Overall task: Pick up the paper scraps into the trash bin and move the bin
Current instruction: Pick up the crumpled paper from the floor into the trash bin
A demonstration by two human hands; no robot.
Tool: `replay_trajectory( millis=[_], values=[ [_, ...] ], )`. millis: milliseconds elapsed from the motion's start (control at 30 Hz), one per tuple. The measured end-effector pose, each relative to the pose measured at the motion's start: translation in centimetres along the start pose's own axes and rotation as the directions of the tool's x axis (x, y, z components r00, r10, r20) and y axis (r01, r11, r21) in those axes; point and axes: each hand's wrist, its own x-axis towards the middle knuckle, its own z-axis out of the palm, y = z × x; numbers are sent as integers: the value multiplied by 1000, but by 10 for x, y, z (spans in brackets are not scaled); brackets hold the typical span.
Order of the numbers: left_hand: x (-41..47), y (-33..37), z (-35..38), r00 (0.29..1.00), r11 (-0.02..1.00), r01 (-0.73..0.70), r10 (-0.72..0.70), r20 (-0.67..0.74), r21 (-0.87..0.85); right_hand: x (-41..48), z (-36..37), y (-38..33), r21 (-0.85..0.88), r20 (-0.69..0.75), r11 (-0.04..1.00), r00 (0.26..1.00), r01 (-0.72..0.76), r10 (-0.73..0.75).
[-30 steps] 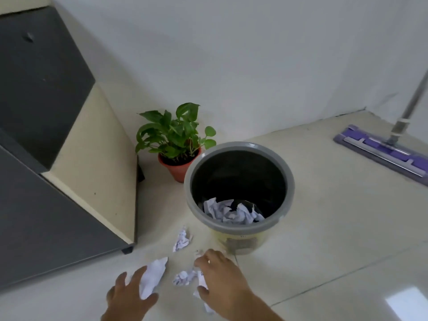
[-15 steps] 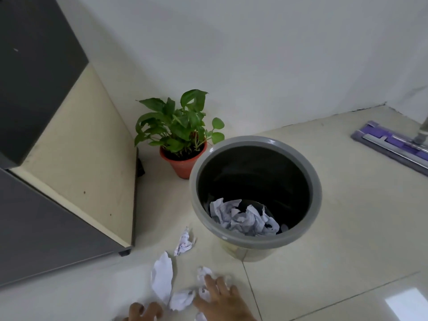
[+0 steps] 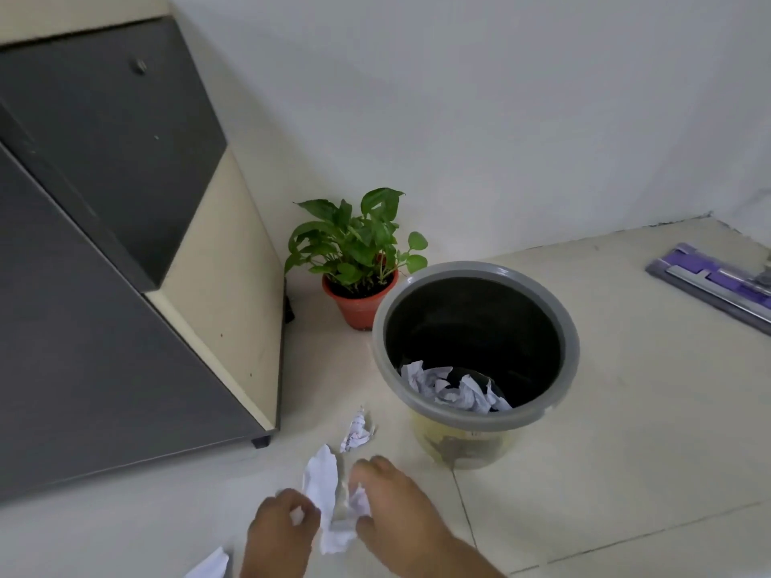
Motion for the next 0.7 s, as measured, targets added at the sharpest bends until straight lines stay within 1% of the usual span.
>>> replay_trajectory(
  millis=[33, 67, 133, 167, 200, 267, 333, 367, 433, 500, 533, 600, 633, 667, 700],
  values=[
    [-13, 18, -7, 999, 998, -48, 48, 2, -36, -2, -10, -13, 63, -81, 997, 996, 52, -47],
    [-16, 29, -11, 997, 991, -82, 81, -19, -107, -4, -22, -26, 116, -164, 988, 983, 102, -83],
    [-21, 62, -20, 996, 937, -92, 90, -21, -336, -5, -48, -46, 160, -323, 972, 940, 172, -113],
    [-27, 82, -24, 995, 897, -97, 103, -10, -432, -5, -63, -53, 175, -405, 967, 909, 185, -100],
    [-30, 101, -27, 992, 864, -113, 126, -8, -491, -5, -81, -57, 188, -478, 963, 875, 191, -80],
    [-40, 142, -33, 982, 804, -164, 186, -21, -571, -7, -118, -59, 221, -605, 955, 796, 199, -26],
    [-48, 179, -30, 964, 742, -221, 265, -26, -633, -11, -152, -51, 293, -696, 929, 717, 225, 46],
    [-54, 195, -25, 957, 722, -231, 291, -17, -652, -14, -167, -43, 331, -720, 915, 688, 230, 87],
    [-62, 220, -14, 951, 724, -218, 308, 24, -655, -17, -188, -25, 376, -739, 906, 653, 194, 167],
    [-66, 236, -3, 933, 747, -177, 335, 132, -641, -16, -203, -6, 357, -736, 928, 644, 109, 208],
    [-65, 241, 2, 914, 753, -148, 352, 202, -642, -14, -210, 3, 338, -713, 940, 665, 52, 220],
    [-66, 243, 6, 862, 747, -123, 407, 303, -654, -9, -217, 15, 335, -611, 940, 747, -56, 263],
    [-64, 239, 4, 848, 745, -136, 428, 313, -653, -7, -216, 19, 346, -554, 933, 783, -94, 285],
    [-62, 235, 1, 846, 749, -157, 439, 303, -644, -6, -213, 21, 330, -520, 934, 799, -138, 302],
    [-58, 233, -2, 853, 749, -190, 446, 271, -635, -7, -212, 22, 267, -509, 943, 802, -198, 312]
  ],
)
